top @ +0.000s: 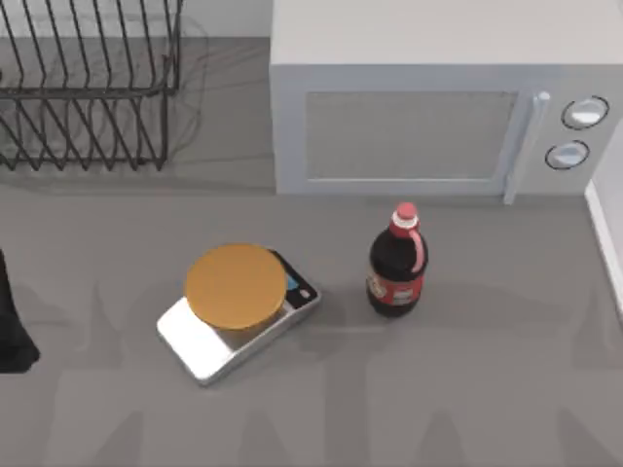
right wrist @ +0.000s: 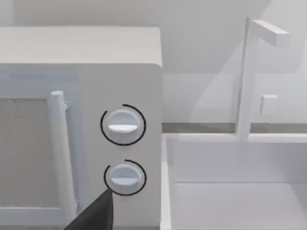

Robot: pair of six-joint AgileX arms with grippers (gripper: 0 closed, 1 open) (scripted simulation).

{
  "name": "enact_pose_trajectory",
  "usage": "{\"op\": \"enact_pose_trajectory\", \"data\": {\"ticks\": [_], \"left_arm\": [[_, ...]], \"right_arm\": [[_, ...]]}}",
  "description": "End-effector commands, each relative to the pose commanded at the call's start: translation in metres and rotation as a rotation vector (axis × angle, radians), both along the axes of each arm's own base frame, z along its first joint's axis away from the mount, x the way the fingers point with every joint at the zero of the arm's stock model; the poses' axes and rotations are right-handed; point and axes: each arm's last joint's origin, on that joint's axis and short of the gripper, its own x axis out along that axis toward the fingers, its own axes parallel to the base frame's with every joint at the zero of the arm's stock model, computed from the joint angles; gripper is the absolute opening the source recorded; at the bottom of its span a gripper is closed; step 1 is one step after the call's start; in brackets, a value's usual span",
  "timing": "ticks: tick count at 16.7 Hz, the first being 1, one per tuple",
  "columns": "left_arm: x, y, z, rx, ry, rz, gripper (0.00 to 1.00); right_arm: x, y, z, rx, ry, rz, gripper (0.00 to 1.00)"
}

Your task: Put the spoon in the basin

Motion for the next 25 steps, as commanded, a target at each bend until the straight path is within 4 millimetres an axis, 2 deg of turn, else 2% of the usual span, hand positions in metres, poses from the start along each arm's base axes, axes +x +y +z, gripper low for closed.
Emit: {"op": "enact_pose_trajectory", "data": {"ticks": [4,7,12,18,22,25], "left_arm": [[0.000,0.000,0.000,0.000,0.000,0.000,1.00],[0.000,0.000,0.000,0.000,0.000,0.000,1.00],[0.000,0.000,0.000,0.000,0.000,0.000,1.00],[0.000,0.000,0.000,0.000,0.000,0.000,1.00],[0.000,0.000,0.000,0.000,0.000,0.000,1.00],[0.000,0.000,0.000,0.000,0.000,0.000,1.00]], "right_arm": [[0.000,-0.001,0.004,0.007,0.037,-0.009,1.00],[0.004,-0.004,0.017,0.034,0.180,-0.038,1.00],[0.027,-0.013,0.034,0.126,0.648,-0.125,1.00],[0.073,-0.032,0.034,0.270,1.241,-0.264,1.00],[0.096,-0.044,0.034,0.336,1.465,-0.332,1.00],[0.104,-0.048,0.033,0.357,1.533,-0.354,1.00]]}}
